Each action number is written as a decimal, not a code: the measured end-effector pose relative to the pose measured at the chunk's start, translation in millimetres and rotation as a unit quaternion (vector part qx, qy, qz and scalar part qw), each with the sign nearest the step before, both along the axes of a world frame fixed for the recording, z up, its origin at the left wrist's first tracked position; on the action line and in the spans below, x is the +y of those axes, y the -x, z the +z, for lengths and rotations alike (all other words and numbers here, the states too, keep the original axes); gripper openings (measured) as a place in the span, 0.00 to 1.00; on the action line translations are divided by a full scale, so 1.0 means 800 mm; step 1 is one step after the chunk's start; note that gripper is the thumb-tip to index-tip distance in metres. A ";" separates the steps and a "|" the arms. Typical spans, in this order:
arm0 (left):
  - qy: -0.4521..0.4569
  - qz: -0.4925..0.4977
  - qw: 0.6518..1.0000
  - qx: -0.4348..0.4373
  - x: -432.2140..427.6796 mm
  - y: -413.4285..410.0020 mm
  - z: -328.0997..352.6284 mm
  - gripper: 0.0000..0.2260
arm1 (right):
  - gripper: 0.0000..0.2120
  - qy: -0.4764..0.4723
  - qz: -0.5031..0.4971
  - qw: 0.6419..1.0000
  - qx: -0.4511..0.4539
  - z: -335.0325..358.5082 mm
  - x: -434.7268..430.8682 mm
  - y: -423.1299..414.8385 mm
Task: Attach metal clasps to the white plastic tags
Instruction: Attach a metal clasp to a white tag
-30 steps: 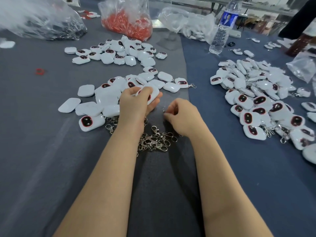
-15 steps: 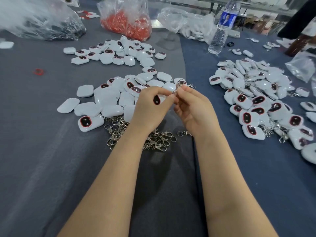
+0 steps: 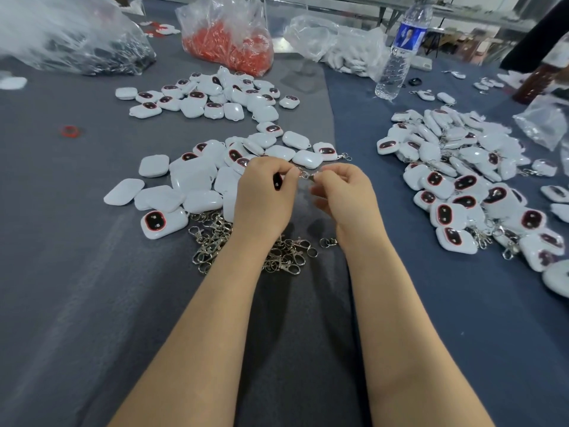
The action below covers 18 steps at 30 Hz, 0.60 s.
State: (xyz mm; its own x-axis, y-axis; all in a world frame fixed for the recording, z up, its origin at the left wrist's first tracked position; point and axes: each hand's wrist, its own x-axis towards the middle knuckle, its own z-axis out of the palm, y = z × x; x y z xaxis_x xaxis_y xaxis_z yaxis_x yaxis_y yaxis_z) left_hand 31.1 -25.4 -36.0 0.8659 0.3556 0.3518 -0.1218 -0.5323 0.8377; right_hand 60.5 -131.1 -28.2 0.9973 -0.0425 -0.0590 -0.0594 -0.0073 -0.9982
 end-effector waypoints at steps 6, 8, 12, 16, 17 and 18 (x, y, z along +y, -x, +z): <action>-0.006 -0.008 1.000 0.002 0.000 0.001 0.000 0.05 | 0.09 0.156 0.061 0.974 -0.152 0.002 0.003 0.007; -0.005 -0.006 1.000 0.002 0.001 0.002 0.001 0.05 | 0.10 0.177 0.057 0.971 -0.153 0.002 0.005 0.008; -0.014 -0.011 1.000 0.009 0.000 0.002 0.001 0.05 | 0.10 0.196 0.040 0.967 -0.156 0.002 0.006 0.009; -0.010 -0.020 1.000 0.013 -0.003 0.002 0.001 0.05 | 0.07 0.231 0.028 0.957 -0.175 0.000 0.006 0.011; -0.006 -0.017 1.000 0.015 -0.003 0.003 0.001 0.04 | 0.06 0.231 0.027 0.956 -0.177 0.000 0.006 0.011; -0.005 -0.014 1.000 0.016 -0.003 0.003 0.002 0.03 | 0.06 0.228 0.026 0.957 -0.176 0.000 0.007 0.011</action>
